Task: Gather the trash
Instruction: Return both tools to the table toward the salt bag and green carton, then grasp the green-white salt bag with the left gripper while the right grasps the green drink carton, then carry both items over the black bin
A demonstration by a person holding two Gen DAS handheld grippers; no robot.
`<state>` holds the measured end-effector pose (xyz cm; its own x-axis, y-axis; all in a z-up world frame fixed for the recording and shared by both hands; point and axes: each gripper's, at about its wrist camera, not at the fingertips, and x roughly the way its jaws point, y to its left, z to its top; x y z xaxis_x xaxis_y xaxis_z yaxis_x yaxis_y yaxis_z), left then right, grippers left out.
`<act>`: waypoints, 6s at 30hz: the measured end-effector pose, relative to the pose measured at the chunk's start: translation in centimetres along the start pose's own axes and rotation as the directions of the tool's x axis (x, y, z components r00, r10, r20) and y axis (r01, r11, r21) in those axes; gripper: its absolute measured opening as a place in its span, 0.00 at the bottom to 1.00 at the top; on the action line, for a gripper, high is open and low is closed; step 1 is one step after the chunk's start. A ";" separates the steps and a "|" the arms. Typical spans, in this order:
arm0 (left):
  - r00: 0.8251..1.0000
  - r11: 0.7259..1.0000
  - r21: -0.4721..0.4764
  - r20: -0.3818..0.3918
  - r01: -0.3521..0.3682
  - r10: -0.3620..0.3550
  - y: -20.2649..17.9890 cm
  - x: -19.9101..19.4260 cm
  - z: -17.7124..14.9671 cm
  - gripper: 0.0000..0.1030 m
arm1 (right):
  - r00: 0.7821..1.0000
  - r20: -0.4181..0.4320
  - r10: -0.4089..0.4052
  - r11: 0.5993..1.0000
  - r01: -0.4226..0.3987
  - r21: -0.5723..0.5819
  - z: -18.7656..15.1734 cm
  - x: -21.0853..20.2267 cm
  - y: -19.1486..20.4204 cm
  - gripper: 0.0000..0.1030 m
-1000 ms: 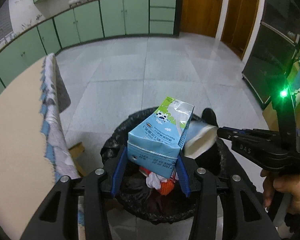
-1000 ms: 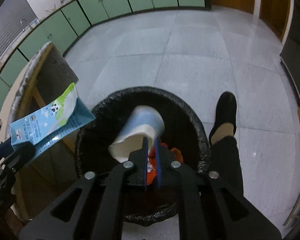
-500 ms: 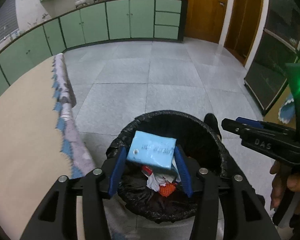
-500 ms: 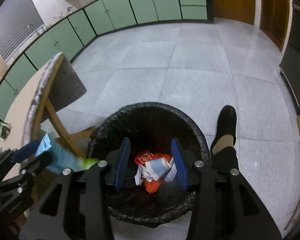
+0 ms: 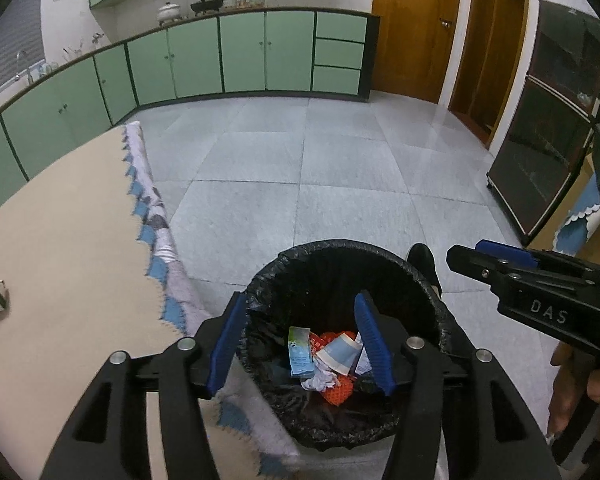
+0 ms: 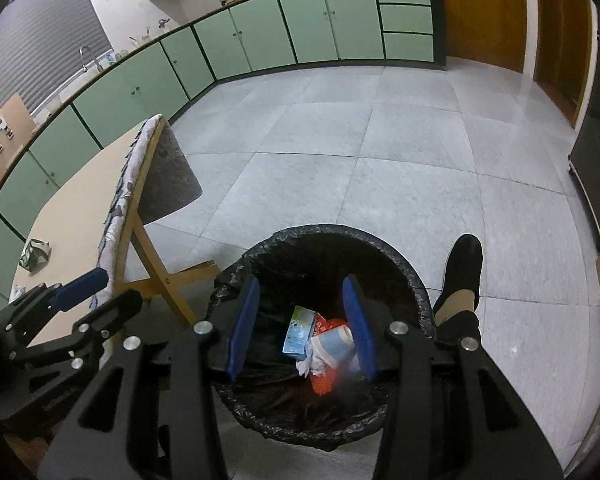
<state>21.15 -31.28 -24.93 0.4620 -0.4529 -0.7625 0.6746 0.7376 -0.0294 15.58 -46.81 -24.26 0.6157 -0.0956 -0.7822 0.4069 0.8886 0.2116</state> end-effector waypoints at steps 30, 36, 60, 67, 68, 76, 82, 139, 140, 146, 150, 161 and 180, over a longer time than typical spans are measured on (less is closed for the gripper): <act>0.917 0.889 -0.331 0.134 -0.316 0.376 19.3 -21.0 -9.6 0.78 | 0.964 0.037 0.262 0.886 -0.225 -0.405 -0.8 -8.8 25.4 0.60; 0.901 0.868 -0.380 0.162 -0.319 0.402 22.3 -23.8 -11.9 0.78 | 0.961 0.038 0.274 0.848 -0.222 -0.480 -1.9 -10.9 29.9 0.60; 0.850 0.750 -0.495 0.042 -0.439 0.525 31.2 -25.8 -21.6 0.79 | 0.910 -0.126 0.395 0.722 -0.392 -0.570 -6.7 -5.5 41.8 0.63; 0.861 0.744 -0.500 -0.006 -0.443 0.508 33.5 -23.1 -22.8 0.79 | 0.910 -0.150 0.387 0.734 -0.403 -0.547 -6.7 -2.2 41.0 0.63; 0.862 0.741 -0.509 -0.006 -0.438 0.506 33.9 -22.9 -22.9 0.79 | 0.911 -0.154 0.383 0.741 -0.402 -0.538 -6.6 -1.7 40.8 0.63; 0.872 0.708 -0.555 -0.068 -0.436 0.484 37.5 -19.4 -23.2 0.79 | 0.914 -0.183 0.362 0.757 -0.403 -0.514 -6.3 1.1 40.4 0.63; 0.883 0.709 -0.559 -0.096 -0.430 0.459 38.7 -17.7 -22.2 0.59 | 0.915 -0.194 0.354 0.756 -0.402 -0.516 -6.2 2.1 40.7 0.63; 0.838 0.695 -0.629 0.124 -0.347 0.531 39.3 -23.2 -17.0 0.00 | 0.894 -0.225 0.388 0.682 -0.443 -0.582 -0.5 10.2 43.7 0.39; 0.839 0.694 -0.632 0.123 -0.346 0.530 39.4 -23.1 -17.0 0.00 | 0.888 -0.243 0.389 0.671 -0.454 -0.586 -0.6 10.3 44.1 0.34; 0.843 0.695 -0.632 0.121 -0.342 0.525 39.1 -22.9 -17.1 0.00 | 0.885 -0.232 0.404 0.649 -0.456 -0.609 -1.2 8.3 44.0 0.19; 0.844 0.704 -0.629 0.138 -0.330 0.519 38.5 -23.7 -16.7 0.00 | 0.882 -0.219 0.418 0.677 -0.463 -0.573 -0.6 6.4 42.5 0.19; 0.839 0.767 -0.572 0.232 -0.292 0.492 33.7 -26.4 -13.0 0.00 | 0.894 -0.107 0.436 0.746 -0.426 -0.511 1.7 -1.0 36.1 0.18; 0.849 0.852 -0.464 0.325 -0.240 0.416 27.1 -27.4 -8.0 0.00 | 0.918 -0.036 0.396 0.819 -0.371 -0.439 2.0 -5.4 26.8 0.03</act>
<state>22.22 5.13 -10.04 0.8604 -0.2403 -0.4494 0.1967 0.9701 -0.1421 24.52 -23.33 -13.17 0.7016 0.2803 -0.6551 -0.1911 0.9597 0.2060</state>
